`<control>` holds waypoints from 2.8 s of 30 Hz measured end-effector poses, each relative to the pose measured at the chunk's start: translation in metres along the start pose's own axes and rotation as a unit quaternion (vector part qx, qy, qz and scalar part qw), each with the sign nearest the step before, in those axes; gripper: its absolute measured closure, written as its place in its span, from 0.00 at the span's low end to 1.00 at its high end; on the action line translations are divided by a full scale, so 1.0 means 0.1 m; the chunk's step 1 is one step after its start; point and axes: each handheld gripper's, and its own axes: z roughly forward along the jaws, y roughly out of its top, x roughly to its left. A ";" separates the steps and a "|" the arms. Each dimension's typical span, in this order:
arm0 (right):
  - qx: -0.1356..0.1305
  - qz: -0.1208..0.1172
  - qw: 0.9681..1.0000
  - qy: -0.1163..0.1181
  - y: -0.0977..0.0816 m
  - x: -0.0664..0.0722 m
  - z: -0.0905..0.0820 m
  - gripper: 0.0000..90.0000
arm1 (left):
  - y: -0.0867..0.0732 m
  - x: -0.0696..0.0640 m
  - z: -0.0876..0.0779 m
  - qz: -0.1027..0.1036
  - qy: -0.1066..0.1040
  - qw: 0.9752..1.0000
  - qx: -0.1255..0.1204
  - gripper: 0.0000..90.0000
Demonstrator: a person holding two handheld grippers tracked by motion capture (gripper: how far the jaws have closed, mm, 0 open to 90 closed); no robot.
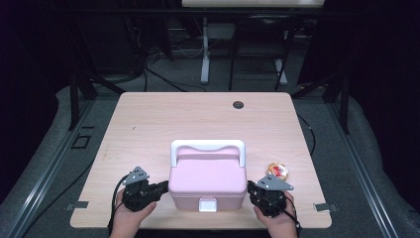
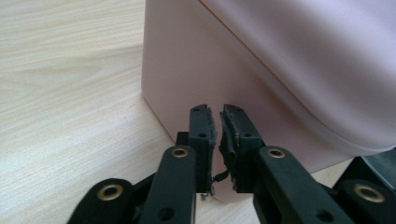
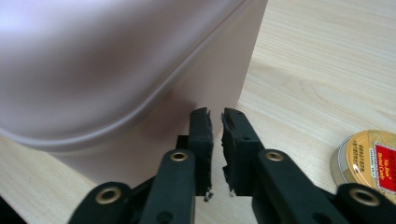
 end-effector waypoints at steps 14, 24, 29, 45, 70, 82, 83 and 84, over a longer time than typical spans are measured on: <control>-0.004 0.007 1.000 0.014 0.15 -0.16 -0.14 0.75 | 0.22 0.08 -0.22 0.016 0.007 1.000 -0.011 0.72; -0.007 0.008 1.000 0.029 0.33 -0.24 -0.28 0.72 | 0.42 0.09 -0.37 0.025 0.001 1.000 -0.017 0.68; -0.010 0.013 0.999 0.042 0.46 -0.28 -0.36 0.71 | 0.50 0.06 -0.42 0.030 -0.005 0.999 -0.017 0.68; -0.004 0.006 0.997 0.073 0.72 -0.31 -0.38 0.66 | 0.73 0.04 -0.39 0.040 -0.014 0.999 -0.007 0.67; 0.016 0.011 0.993 0.116 0.95 -0.31 -0.09 0.66 | 0.96 -0.04 -0.06 0.050 -0.031 0.998 0.009 0.66; 0.011 0.015 0.992 0.122 0.96 -0.31 -0.07 0.72 | 0.95 -0.03 0.01 0.047 -0.029 0.998 0.008 0.72; 0.011 0.016 0.992 0.122 0.96 -0.31 -0.07 0.72 | 0.95 -0.04 0.01 0.049 -0.026 0.998 0.008 0.72; 0.009 0.014 0.992 0.121 0.96 -0.31 -0.07 0.73 | 0.95 -0.05 0.01 0.054 -0.023 0.998 0.007 0.73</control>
